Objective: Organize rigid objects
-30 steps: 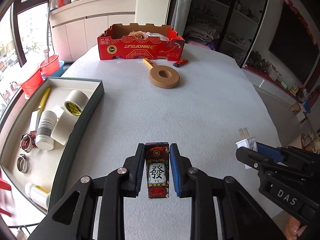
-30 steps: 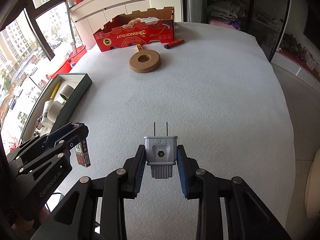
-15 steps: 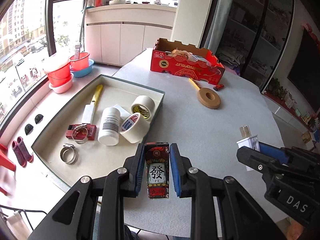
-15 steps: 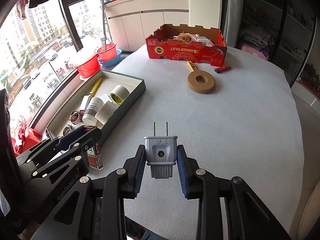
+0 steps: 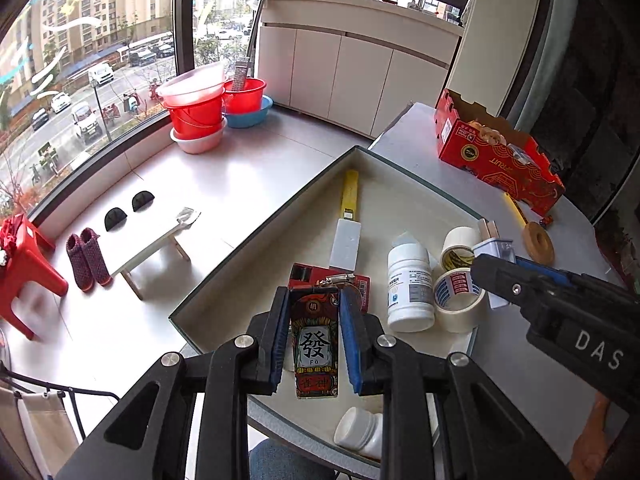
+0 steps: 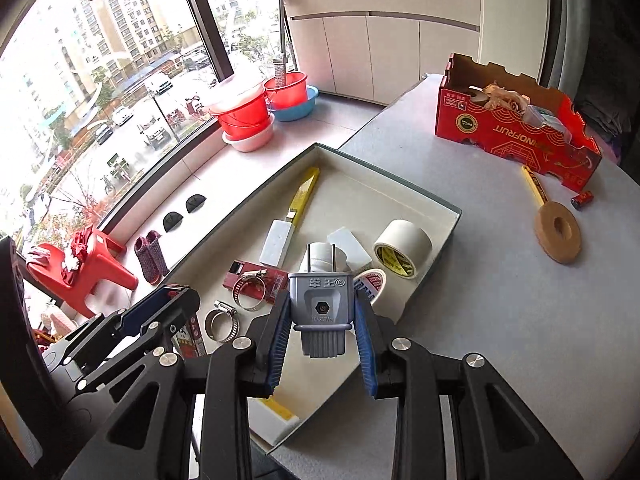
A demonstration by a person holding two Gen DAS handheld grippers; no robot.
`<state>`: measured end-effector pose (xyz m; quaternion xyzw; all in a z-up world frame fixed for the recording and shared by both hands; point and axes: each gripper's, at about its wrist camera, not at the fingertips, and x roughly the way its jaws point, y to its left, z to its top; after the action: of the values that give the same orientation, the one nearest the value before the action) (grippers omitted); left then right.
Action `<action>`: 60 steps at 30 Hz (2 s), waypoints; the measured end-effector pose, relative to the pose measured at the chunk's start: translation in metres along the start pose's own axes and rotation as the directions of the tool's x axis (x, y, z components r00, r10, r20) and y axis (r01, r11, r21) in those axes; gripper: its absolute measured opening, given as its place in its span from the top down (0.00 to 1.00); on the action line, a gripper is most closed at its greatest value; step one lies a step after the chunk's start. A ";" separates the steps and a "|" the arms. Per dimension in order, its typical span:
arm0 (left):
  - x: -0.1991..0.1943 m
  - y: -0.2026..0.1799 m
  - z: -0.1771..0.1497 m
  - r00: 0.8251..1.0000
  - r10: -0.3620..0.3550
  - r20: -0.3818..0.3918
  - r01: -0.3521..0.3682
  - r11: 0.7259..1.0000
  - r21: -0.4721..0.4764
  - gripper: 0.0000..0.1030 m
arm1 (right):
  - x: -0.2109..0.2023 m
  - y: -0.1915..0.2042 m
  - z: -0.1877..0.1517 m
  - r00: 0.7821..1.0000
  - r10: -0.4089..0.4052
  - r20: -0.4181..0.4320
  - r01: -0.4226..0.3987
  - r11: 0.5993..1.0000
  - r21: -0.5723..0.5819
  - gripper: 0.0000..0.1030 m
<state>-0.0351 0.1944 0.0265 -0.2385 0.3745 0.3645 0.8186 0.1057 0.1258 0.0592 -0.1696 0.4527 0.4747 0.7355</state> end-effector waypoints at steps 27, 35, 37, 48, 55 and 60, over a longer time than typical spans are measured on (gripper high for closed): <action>-0.012 0.011 -0.015 0.992 0.055 -0.116 -0.067 0.992 -0.106 0.00 | -0.022 -0.015 0.000 0.996 0.060 -0.061 -0.062 0.998 -0.028 0.00; -0.032 0.002 -0.041 0.977 0.097 -0.192 -0.119 0.987 -0.104 0.00 | -0.029 -0.008 -0.030 0.985 -0.037 -0.167 0.019 0.994 -0.112 0.00; -0.035 0.001 -0.047 0.973 0.099 -0.209 -0.124 0.986 -0.114 0.00 | -0.029 -0.008 -0.036 0.982 -0.035 -0.188 0.014 0.994 -0.112 0.00; -0.048 -0.007 -0.060 0.968 0.128 -0.217 -0.154 0.982 -0.108 0.00 | -0.041 -0.006 -0.052 0.978 -0.037 -0.206 0.012 0.992 -0.126 0.00; -0.051 -0.008 -0.061 0.968 0.128 -0.216 -0.154 0.982 -0.110 0.00 | -0.045 -0.006 -0.054 0.978 -0.037 -0.204 0.011 0.992 -0.129 0.00; -0.052 -0.008 -0.061 0.968 0.131 -0.215 -0.158 0.981 -0.110 0.00 | -0.046 -0.006 -0.056 0.978 -0.036 -0.206 0.010 0.992 -0.127 0.00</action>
<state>-0.0792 0.1267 0.0313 -0.2984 0.4499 0.4195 0.7298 0.0764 0.0598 0.0666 -0.2695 0.4943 0.4733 0.6775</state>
